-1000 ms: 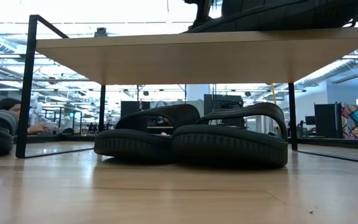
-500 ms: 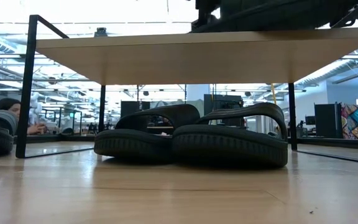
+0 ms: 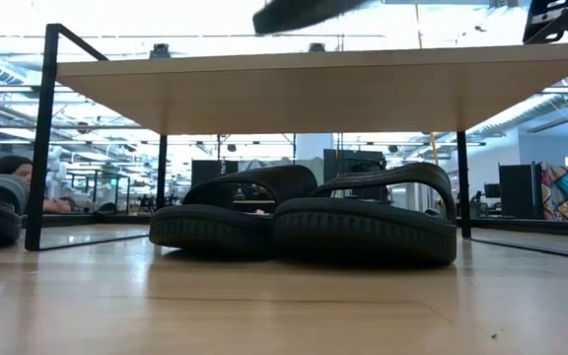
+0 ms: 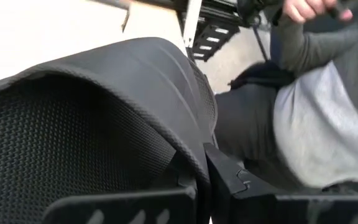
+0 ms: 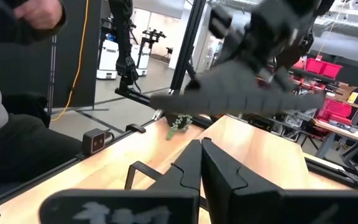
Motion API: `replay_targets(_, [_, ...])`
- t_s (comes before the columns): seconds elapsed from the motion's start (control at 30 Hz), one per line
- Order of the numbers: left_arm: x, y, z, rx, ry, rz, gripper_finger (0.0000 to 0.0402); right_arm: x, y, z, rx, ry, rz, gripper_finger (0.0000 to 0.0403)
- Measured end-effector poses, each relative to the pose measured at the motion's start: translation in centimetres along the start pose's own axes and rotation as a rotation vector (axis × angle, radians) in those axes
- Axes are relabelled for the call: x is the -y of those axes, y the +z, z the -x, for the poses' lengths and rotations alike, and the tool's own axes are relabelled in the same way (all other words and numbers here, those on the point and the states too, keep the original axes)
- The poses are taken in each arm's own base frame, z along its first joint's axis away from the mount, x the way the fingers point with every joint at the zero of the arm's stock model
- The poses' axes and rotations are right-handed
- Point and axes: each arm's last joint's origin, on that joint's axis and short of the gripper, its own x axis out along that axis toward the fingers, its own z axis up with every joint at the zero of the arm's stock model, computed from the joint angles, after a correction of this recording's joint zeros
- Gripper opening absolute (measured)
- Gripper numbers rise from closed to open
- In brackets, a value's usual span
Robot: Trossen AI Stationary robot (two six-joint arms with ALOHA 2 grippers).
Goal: Pick and place slides into the shelf
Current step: Put the right black slipper on the shelf
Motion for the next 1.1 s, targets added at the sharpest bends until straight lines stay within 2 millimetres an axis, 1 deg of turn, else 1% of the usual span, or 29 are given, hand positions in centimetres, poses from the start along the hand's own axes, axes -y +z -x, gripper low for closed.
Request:
replay_targets(0.07, [0.7, 0.8, 1.5, -0.005, 0.006, -0.061, 0.0002, 0.0, 0.0, 0.0, 0.002, 0.0, -0.001, 0.0])
replay_targets(0.17, [1.1, 1.4, 3.4, -0.027, 0.0, -0.102, 0.0002, 0.0, 0.0, 0.0, 0.002, 0.0, -0.003, 0.0])
replay_targets(0.3, [0.5, 1.7, 4.4, -0.035, -0.02, -0.14, 0.0002, 0.0, 0.0, 0.0, 0.005, 0.0, -0.009, 0.0])
replay_targets(0.37, [0.4, 1.8, 4.5, -0.03, -0.048, -0.205, 0.0001, -0.1, -0.2, -0.2, 0.013, -0.002, -0.006, 0.0])
replay_targets(0.5, [0.4, 1.8, 4.1, -0.03, -0.16, -0.383, 0.0001, -0.3, -0.8, -0.4, 0.013, -0.002, 0.012, 0.0])
replay_targets(0.6, [0.2, 1.8, 3.7, -0.033, -0.226, -0.419, 0.0001, -0.4, -1.0, -0.5, 0.006, 0.0, 0.018, 0.0])
replay_targets(0.67, [-0.4, 1.8, 3.7, -0.033, -0.257, -0.405, 0.0001, -0.4, -1.0, -0.5, 0.006, 0.0, 0.018, 0.0])
replay_targets(0.87, [-3.7, 1.8, 1.4, -0.1, -0.307, -0.289, 0.0001, -0.3, -0.6, -0.5, 0.048, -0.013, 0.013, 0.0])
replay_targets(0.97, [-4.4, 2.4, 1.2, -0.138, -0.304, -0.283, 0.0001, -0.3, -0.6, -0.5, 0.048, -0.013, 0.027, 0.0])
replay_targets(1.1, [-4.8, 3.2, 1.2, -0.208, -0.308, -0.268, 0.0001, -0.3, -0.6, -0.5, 0.047, -0.013, 0.029, 0.0])
